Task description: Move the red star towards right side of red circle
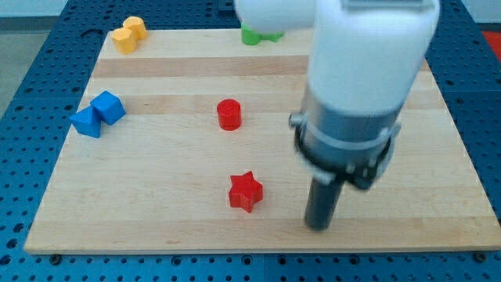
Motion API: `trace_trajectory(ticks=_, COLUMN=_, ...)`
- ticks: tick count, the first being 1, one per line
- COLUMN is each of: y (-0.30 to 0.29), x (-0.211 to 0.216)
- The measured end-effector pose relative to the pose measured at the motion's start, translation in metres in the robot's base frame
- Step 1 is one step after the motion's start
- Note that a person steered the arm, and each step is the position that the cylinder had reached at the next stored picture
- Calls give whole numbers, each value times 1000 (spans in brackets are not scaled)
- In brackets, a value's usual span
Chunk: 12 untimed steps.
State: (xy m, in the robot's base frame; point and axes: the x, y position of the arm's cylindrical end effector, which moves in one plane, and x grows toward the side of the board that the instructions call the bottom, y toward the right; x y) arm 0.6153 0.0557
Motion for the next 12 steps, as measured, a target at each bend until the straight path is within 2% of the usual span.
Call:
trace_trajectory(ticks=1, y=-28, x=3)
trace_trajectory(ticks=3, y=-82, x=-35)
trace_trajectory(ticks=7, y=-61, x=-132)
trace_trajectory(ticks=8, y=-54, x=-113)
trace_trajectory(ticks=9, y=-81, x=-87)
trace_trajectory(ticks=10, y=-105, x=-100)
trace_trajectory(ticks=12, y=-96, x=-152)
